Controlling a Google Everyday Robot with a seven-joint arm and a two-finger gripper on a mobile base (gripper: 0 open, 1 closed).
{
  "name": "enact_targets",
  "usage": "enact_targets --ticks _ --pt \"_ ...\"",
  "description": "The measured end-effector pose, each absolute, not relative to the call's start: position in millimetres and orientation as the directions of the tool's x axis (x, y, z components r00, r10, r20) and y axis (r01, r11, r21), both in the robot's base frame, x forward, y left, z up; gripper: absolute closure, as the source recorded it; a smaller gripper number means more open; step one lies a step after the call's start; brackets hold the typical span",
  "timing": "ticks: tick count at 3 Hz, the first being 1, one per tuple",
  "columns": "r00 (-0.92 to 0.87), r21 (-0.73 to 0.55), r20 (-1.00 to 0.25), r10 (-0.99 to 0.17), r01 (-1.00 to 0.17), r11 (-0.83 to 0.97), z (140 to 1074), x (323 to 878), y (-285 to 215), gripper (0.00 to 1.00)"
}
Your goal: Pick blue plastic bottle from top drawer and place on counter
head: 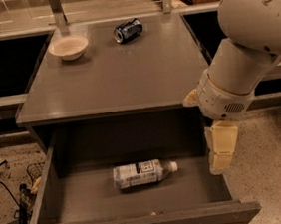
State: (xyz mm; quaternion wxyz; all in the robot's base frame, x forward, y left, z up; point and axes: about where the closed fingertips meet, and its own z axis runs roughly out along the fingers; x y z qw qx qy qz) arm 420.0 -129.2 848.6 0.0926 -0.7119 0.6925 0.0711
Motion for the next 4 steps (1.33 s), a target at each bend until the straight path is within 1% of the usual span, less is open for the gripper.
enact_targets --ticks 2,3,4 --pt "-0.003 -0.052 -0.327 -0.945 -0.998 0.021 834 454 -112 0.0" --pt "-0.019 -0.035 -0.349 -0.937 -0.999 0.033 824 467 -107 0.0" --pt "-0.013 -0.058 -0.362 -0.932 -0.998 0.036 832 461 -108 0.0"
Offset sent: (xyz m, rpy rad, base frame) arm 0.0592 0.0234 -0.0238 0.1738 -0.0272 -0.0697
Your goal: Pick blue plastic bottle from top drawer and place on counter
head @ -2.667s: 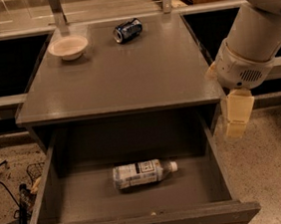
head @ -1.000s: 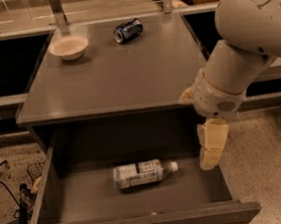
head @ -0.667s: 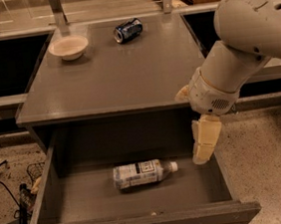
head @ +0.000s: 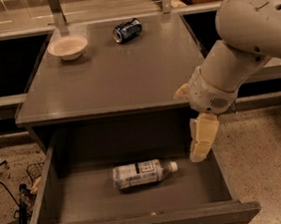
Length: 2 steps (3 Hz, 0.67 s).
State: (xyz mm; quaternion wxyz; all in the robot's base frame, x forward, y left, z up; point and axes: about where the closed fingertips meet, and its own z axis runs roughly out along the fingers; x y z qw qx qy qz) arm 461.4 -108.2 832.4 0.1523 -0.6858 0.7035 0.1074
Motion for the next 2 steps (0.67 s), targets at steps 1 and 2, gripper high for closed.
enact_targets --ticks 1,2 --pt "-0.002 -0.051 -0.386 -0.922 -0.998 0.024 823 452 -102 0.0" --pt "0.017 -0.031 -0.392 -0.92 -0.999 -0.006 779 452 -85 0.0"
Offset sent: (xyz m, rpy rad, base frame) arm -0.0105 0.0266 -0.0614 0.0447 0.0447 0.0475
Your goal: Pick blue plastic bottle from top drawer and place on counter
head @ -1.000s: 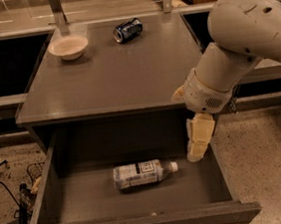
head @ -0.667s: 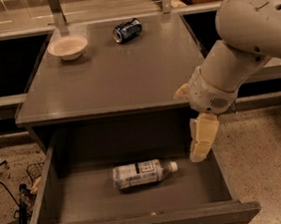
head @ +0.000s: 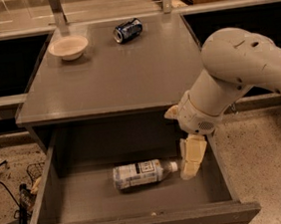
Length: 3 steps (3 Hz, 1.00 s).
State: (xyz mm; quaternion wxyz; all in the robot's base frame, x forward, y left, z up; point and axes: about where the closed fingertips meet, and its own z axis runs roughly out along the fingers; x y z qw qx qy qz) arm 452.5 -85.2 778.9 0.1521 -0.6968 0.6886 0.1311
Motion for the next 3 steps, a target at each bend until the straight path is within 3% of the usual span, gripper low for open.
enact_targets --ticks 3 --pt "-0.028 -0.035 -0.478 -0.878 -0.998 0.051 741 472 -67 0.0"
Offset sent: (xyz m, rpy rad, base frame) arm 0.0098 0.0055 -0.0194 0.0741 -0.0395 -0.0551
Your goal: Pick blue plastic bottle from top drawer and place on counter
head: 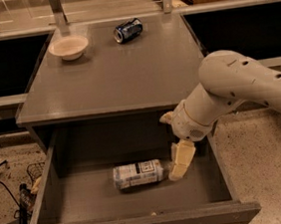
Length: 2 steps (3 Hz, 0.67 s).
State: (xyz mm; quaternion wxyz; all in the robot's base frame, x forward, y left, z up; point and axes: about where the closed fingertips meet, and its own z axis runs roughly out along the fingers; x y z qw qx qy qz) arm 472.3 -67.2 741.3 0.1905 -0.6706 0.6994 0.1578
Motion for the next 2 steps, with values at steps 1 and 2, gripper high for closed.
enact_targets --ticks 1,2 --pt "-0.023 -0.033 -0.482 -0.876 -0.999 0.044 741.1 470.6 -65.2 0.0" --pt "-0.006 -0.029 -0.491 -0.871 -0.999 0.023 741.9 465.6 -59.7 0.0"
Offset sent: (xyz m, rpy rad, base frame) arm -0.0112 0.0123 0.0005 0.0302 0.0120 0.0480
